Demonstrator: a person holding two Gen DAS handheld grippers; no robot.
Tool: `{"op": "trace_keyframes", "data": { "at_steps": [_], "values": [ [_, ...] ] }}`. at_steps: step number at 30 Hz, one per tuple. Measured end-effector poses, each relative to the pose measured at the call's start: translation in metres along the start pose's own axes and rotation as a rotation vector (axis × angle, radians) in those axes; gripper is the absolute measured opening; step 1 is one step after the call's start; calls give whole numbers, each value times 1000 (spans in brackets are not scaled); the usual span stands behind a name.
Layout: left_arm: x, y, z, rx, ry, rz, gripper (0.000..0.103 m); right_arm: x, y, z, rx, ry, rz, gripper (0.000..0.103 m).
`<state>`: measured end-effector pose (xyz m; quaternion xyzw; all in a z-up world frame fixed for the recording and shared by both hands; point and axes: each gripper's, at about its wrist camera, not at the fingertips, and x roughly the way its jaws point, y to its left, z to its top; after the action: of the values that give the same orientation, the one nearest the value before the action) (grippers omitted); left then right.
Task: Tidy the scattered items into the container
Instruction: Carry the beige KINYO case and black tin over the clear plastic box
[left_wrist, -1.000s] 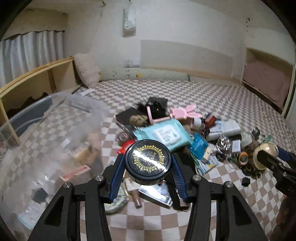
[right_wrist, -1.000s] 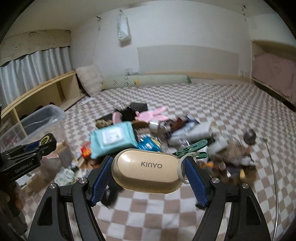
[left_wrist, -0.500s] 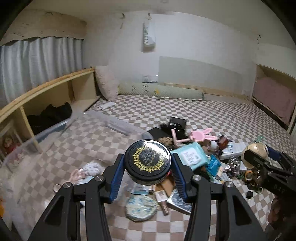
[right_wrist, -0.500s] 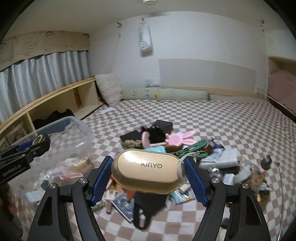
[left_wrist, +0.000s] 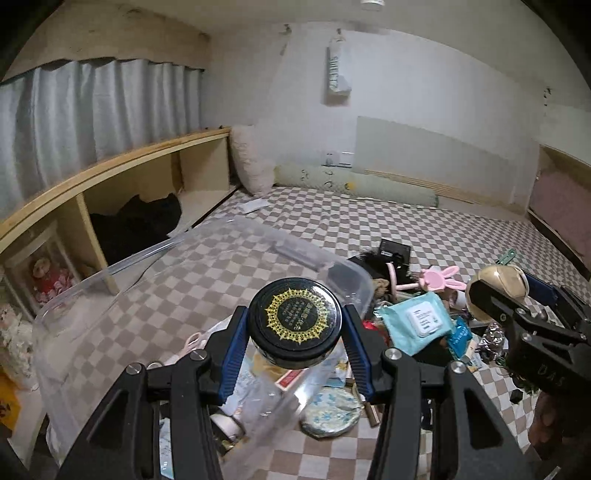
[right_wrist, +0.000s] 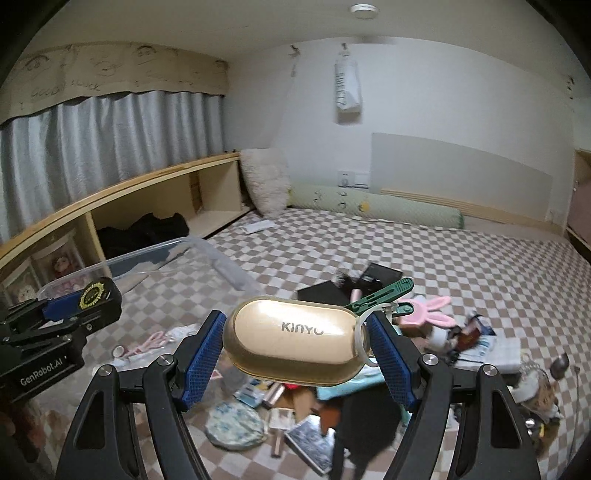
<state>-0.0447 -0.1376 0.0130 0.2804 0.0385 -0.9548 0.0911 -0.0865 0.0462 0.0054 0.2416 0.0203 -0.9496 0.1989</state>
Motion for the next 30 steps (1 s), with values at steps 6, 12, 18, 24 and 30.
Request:
{"op": "trace_keyframes", "data": {
  "at_steps": [6, 12, 18, 24, 30],
  "values": [
    [-4, 31, 2, -47, 13, 30, 50, 16, 25, 10, -14, 15, 39, 78],
    [-7, 75, 5, -118, 33, 74, 50, 29, 53, 20, -41, 34, 85, 78],
    [-8, 105, 4, -167, 61, 107, 50, 50, 89, 28, -110, 69, 117, 78],
    [-6, 120, -2, -190, 90, 150, 50, 74, 125, 28, -148, 123, 164, 78],
    [0, 127, -3, -201, 111, 156, 50, 95, 156, 16, -184, 200, 199, 78]
  ]
}}
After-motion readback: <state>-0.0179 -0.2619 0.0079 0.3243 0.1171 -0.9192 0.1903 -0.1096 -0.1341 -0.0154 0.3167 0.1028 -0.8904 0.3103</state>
